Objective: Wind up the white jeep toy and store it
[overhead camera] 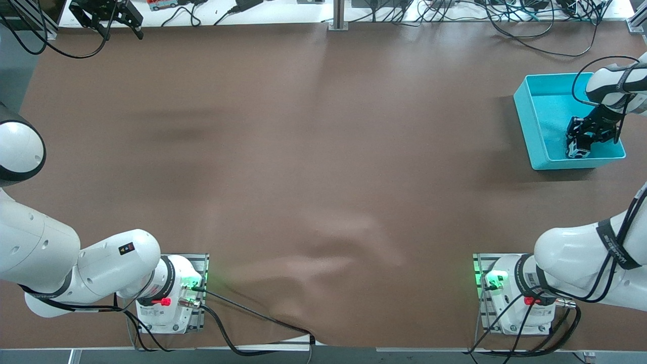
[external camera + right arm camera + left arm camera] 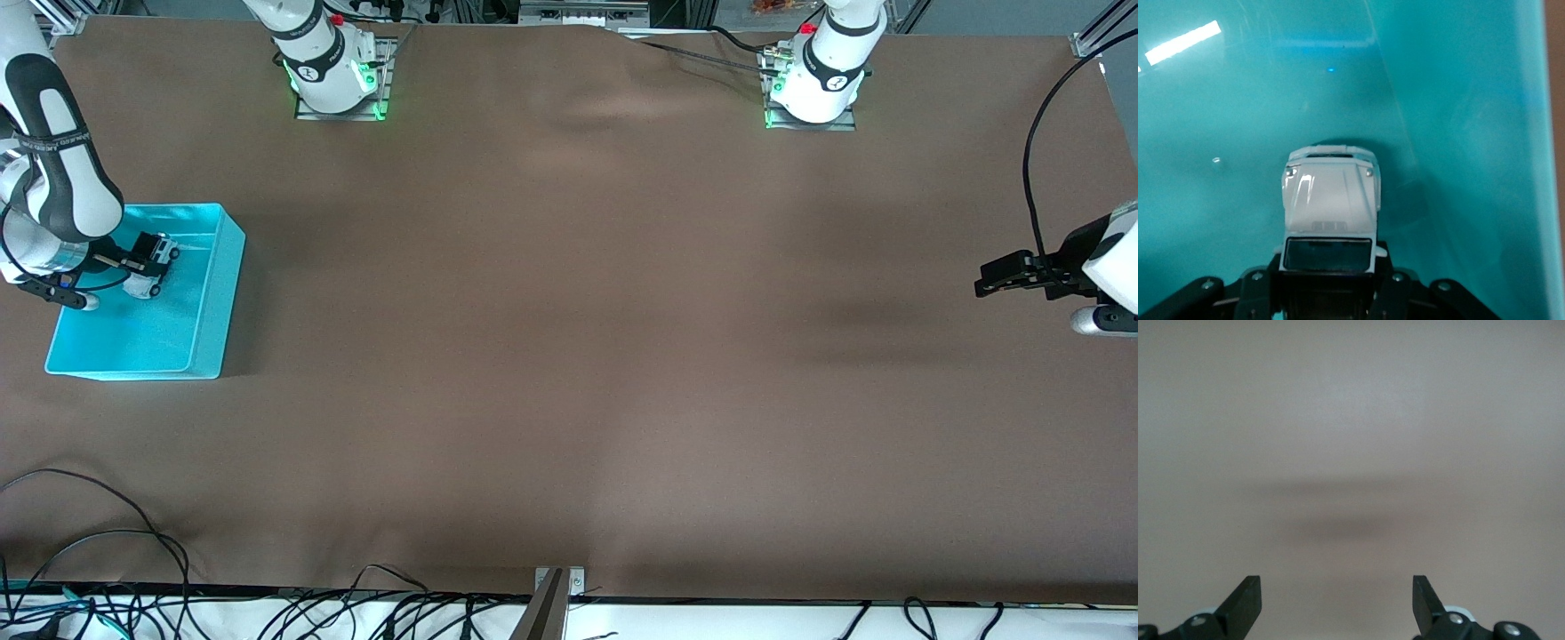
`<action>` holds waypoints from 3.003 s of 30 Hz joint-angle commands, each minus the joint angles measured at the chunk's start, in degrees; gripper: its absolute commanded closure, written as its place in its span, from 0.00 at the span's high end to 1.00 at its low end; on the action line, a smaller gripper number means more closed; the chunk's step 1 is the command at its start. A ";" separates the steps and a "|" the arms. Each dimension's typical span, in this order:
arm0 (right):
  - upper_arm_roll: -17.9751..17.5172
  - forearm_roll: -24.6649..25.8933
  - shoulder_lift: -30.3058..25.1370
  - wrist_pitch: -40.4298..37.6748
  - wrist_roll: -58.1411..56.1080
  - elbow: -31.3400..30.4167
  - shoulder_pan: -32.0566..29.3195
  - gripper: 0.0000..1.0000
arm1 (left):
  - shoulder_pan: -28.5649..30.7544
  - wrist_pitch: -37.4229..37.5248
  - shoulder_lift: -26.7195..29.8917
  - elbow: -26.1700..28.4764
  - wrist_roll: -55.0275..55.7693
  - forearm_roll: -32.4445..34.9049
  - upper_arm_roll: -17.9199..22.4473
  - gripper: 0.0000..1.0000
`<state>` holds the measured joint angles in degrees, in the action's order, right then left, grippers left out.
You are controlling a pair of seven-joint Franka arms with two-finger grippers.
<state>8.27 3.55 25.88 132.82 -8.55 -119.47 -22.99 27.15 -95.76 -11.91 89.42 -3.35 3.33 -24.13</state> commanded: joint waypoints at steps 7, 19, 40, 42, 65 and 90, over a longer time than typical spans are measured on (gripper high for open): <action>-0.19 0.93 -0.30 0.51 -0.32 -1.73 -1.27 0.84 | 0.53 0.05 0.22 0.22 -0.87 -1.49 -0.12 1.00; -0.01 1.02 -5.83 -3.35 -0.15 -0.59 -1.27 1.00 | 0.53 -0.04 0.22 0.22 -0.96 -1.49 -0.04 1.00; -2.29 0.84 -10.49 -23.39 0.20 8.99 -0.12 1.00 | 0.62 -0.13 1.81 -0.74 -1.75 -1.40 -0.30 1.00; -2.47 0.76 -11.63 -23.92 0.29 8.90 -0.12 1.00 | 0.62 -0.13 2.33 -0.83 -1.84 -1.49 -0.39 1.00; -4.49 0.23 -28.95 -39.39 1.61 8.29 1.46 1.00 | 0.18 2.51 3.74 -5.40 -1.66 -1.75 -0.65 1.00; -1.94 -7.33 -33.17 -48.09 10.84 17.86 13.93 1.00 | -15.36 7.26 7.26 -5.31 -1.22 -3.33 15.77 1.00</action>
<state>4.16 -3.15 -8.01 86.47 -1.31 -104.44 -14.28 17.90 -89.31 -5.96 83.55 -3.64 1.45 -14.71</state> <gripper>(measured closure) 0.000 0.000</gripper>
